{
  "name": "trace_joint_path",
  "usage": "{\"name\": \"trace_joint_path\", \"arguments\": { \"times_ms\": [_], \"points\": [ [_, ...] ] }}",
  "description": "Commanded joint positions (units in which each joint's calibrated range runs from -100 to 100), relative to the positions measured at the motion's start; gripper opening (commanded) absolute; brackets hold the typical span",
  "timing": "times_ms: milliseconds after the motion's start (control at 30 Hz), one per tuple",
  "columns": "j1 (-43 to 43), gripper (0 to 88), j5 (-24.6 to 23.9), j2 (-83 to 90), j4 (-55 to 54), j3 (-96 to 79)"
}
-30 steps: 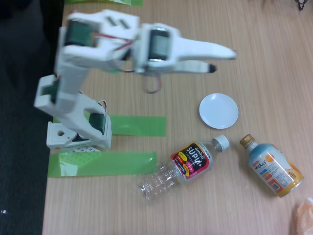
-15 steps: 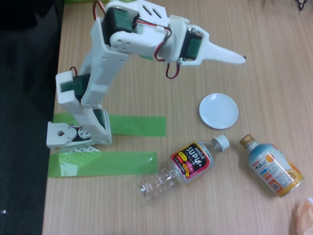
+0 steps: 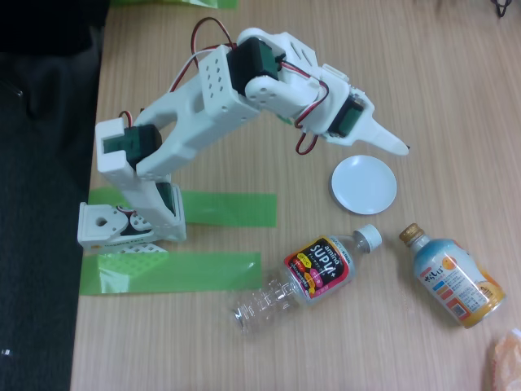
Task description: Pick up the plastic bottle and stand it up on the white place
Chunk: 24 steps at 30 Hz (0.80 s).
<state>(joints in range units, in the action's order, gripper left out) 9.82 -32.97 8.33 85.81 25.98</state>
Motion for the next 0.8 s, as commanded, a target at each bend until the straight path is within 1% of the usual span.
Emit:
{"name": "trace_joint_path", "arguments": {
  "times_ms": [0, 200, 467, 567, 767],
  "points": [
    [-0.57, 28.8, -0.23, 0.11, -1.78, -0.95],
    [-0.64, 29.1, -0.28, 0.02, -2.46, -6.92],
    [-1.90, 28.8, -0.28, -0.31, -8.82, -13.99],
    [-1.97, 29.1, -0.28, -3.17, -10.88, -14.80],
    [-2.34, 29.1, -0.28, -11.32, -11.05, -14.62]
  ]
}}
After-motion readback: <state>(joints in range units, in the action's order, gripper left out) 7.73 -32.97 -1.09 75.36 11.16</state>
